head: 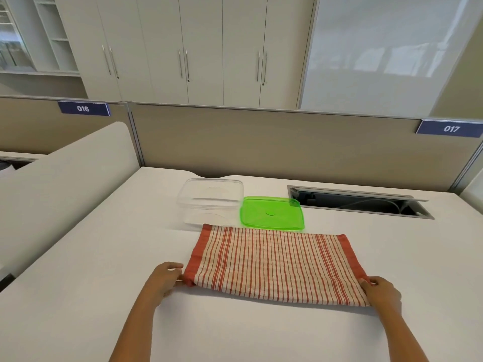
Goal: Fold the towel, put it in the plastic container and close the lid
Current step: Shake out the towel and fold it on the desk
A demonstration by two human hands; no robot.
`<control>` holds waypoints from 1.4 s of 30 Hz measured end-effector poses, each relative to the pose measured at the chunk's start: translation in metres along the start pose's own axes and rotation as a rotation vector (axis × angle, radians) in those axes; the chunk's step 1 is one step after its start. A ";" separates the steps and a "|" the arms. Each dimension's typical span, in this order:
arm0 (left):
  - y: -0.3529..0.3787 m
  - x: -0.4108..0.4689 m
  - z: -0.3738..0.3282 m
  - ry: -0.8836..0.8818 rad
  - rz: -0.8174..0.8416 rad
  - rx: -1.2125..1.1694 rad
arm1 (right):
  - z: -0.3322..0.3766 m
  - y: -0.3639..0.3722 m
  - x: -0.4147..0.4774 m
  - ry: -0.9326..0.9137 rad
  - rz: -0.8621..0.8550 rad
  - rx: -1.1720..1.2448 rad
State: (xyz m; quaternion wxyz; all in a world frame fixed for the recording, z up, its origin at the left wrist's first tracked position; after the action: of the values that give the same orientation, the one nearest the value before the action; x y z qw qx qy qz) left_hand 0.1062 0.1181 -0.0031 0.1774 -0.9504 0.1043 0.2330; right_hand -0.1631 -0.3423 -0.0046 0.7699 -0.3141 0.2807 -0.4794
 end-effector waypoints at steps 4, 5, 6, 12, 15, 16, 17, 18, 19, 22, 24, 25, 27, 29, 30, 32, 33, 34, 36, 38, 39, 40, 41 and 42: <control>0.007 0.004 -0.010 0.056 -0.096 0.172 | 0.003 0.001 0.002 0.017 0.032 -0.024; 0.013 0.003 -0.013 0.067 -0.109 0.189 | 0.005 0.002 0.002 0.012 0.028 -0.018; 0.021 0.001 -0.015 0.074 -0.108 0.202 | 0.006 0.002 0.002 0.006 0.019 -0.013; 0.046 0.004 -0.013 0.002 -0.047 0.103 | 0.007 0.003 0.001 -0.025 0.008 -0.047; 0.046 0.004 -0.012 -0.056 0.057 -0.064 | 0.008 0.003 0.001 -0.036 0.010 -0.059; 0.047 0.002 -0.012 -0.084 0.103 -0.078 | 0.008 0.003 0.002 -0.037 0.010 -0.059; 0.047 0.001 -0.011 -0.114 0.147 -0.075 | 0.008 0.003 0.002 -0.037 0.008 -0.059; 0.048 0.000 -0.009 -0.144 0.178 -0.068 | 0.008 0.003 0.003 -0.036 0.005 -0.061; 0.048 -0.001 -0.006 -0.171 0.196 -0.068 | 0.007 0.002 0.004 -0.036 0.003 -0.060; 0.047 0.001 0.000 -0.220 0.186 -0.136 | 0.007 0.003 0.005 -0.044 0.004 -0.057; 0.048 0.001 0.002 -0.246 0.187 -0.216 | 0.007 0.002 0.005 -0.049 0.008 -0.057; 0.046 0.001 0.002 -0.252 0.190 -0.248 | 0.007 0.002 0.004 -0.051 0.010 -0.055; 0.038 0.004 0.002 -0.255 0.165 -0.284 | 0.006 0.000 0.004 -0.056 0.002 -0.043; 0.027 0.009 0.001 -0.252 0.133 -0.341 | 0.005 -0.003 0.004 -0.056 -0.018 -0.023; 0.022 0.010 0.001 -0.249 0.124 -0.360 | 0.004 -0.004 0.003 -0.055 -0.027 -0.016; 0.016 0.009 -0.001 -0.224 0.114 -0.315 | 0.003 -0.004 0.003 -0.059 -0.037 -0.016; 0.016 0.008 -0.002 -0.198 0.110 -0.259 | 0.003 -0.004 0.003 -0.063 -0.041 -0.018; 0.018 0.008 -0.002 -0.171 0.098 -0.205 | 0.003 -0.004 0.002 -0.064 -0.046 -0.018; 0.023 0.003 -0.006 -0.126 0.084 -0.130 | 0.003 -0.005 0.002 -0.063 -0.054 -0.017; 0.030 0.001 -0.010 -0.095 0.085 -0.078 | 0.004 -0.005 0.002 -0.064 -0.056 -0.032; 0.030 0.002 -0.011 -0.083 0.068 -0.041 | 0.005 -0.006 0.002 -0.062 -0.057 -0.042; 0.029 0.004 -0.012 -0.073 0.039 0.016 | 0.005 -0.007 0.002 -0.059 -0.061 -0.049; 0.027 0.005 -0.012 -0.063 0.005 0.099 | 0.006 -0.009 0.002 -0.055 -0.067 -0.051; 0.025 0.005 -0.013 -0.045 -0.031 0.210 | 0.007 -0.011 0.002 -0.053 -0.077 -0.051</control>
State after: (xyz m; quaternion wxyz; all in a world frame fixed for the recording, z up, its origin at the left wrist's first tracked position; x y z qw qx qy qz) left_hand 0.1089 0.0896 -0.0015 0.2818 -0.9226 0.1096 0.2395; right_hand -0.1640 -0.3464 0.0078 0.7499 -0.3569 0.2600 -0.4927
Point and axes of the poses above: each hand's wrist, its own x-axis towards the middle knuckle, its own y-axis out of the palm, z = x × y, the point moved 8 cm from there along x, towards the middle knuckle, and after that the axes turned 1 degree about -x, right-handed, at the moved point
